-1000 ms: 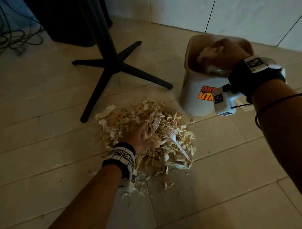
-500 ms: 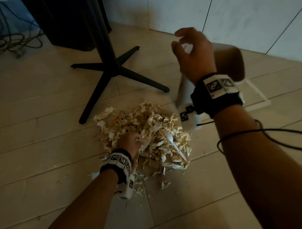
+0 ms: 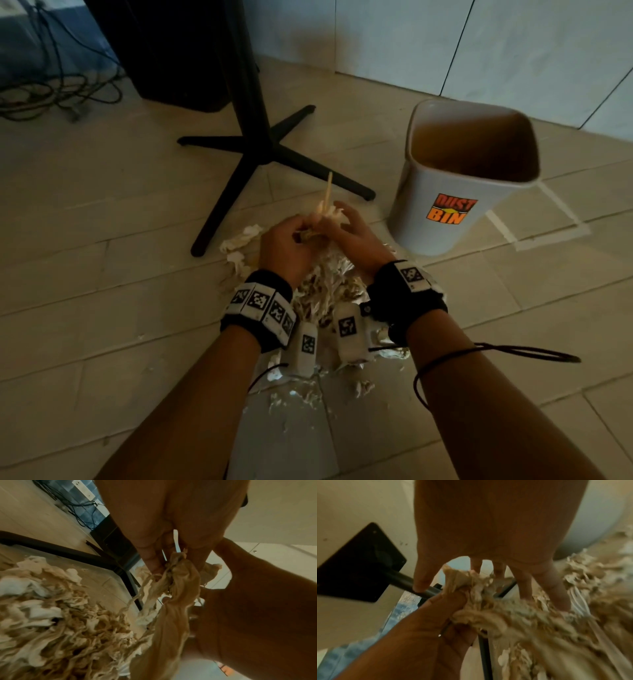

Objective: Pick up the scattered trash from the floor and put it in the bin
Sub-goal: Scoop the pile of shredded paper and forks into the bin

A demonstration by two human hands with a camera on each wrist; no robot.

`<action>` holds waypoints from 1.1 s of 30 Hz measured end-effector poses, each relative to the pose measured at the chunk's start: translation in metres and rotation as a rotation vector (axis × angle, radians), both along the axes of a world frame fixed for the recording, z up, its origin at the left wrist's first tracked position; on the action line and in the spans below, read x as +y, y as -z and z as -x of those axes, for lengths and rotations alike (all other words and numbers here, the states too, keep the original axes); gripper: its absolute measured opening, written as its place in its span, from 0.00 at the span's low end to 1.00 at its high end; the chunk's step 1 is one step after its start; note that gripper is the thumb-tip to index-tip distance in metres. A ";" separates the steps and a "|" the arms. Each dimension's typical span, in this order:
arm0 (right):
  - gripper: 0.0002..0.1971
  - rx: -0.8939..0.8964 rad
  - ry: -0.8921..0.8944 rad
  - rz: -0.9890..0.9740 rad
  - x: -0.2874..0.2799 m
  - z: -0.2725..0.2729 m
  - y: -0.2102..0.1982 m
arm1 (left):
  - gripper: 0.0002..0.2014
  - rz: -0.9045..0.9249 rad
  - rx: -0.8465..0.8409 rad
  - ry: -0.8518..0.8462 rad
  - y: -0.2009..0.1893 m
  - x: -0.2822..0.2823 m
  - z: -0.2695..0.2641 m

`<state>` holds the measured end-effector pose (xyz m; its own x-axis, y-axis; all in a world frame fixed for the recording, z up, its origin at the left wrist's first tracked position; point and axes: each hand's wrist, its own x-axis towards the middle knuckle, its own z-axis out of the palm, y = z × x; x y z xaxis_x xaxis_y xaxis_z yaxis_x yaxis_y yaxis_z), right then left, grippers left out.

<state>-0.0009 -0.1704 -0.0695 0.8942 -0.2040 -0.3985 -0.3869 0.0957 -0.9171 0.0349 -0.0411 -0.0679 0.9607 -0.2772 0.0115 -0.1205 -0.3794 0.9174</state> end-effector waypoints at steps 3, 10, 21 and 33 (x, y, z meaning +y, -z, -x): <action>0.22 -0.051 0.018 -0.274 0.004 0.003 0.002 | 0.10 0.031 -0.045 0.027 -0.002 -0.012 0.008; 0.13 -0.093 0.107 -0.087 -0.009 0.002 0.004 | 0.22 0.070 -0.066 0.056 0.002 -0.022 0.018; 0.16 -0.147 0.136 0.628 -0.075 -0.035 -0.056 | 0.15 -0.067 -0.084 0.133 0.036 -0.010 0.010; 0.30 -0.118 0.230 0.823 -0.161 -0.036 -0.124 | 0.03 -0.553 -0.112 0.076 0.111 0.038 -0.016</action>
